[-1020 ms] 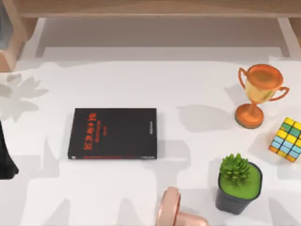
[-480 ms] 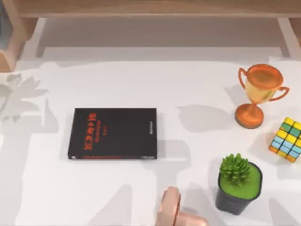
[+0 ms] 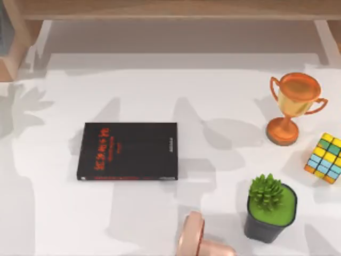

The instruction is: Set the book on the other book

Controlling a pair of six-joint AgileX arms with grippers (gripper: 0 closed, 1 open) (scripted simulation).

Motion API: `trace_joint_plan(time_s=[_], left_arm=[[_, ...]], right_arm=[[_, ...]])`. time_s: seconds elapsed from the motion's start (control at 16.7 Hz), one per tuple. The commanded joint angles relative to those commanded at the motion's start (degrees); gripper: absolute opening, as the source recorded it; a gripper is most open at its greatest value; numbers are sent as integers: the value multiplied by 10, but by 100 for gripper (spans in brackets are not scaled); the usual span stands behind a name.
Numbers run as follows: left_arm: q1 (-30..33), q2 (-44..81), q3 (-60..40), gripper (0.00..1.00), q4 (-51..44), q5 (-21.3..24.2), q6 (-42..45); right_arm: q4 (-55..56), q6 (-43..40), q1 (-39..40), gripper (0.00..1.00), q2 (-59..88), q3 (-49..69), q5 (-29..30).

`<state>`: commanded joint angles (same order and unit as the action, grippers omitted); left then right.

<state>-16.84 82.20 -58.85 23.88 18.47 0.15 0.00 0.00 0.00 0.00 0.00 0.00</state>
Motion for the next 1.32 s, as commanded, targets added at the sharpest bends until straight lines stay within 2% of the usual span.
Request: trace_joint_plan(time_s=[0.24,0.48,0.96,1.32], left_arm=[[-38,202,-134,100,55,43,-1],[-61,317,-216,100,88,68,-2],[-63,340,-231,100,94,71,-2],[-55,381,-295,100,75,62,-3]], right_arm=[[0,0,0,100,0,0,0],[0,0,0,100,0,0,0],[0,0,0,100,0,0,0],[0,0,0,100,0,0,0]])
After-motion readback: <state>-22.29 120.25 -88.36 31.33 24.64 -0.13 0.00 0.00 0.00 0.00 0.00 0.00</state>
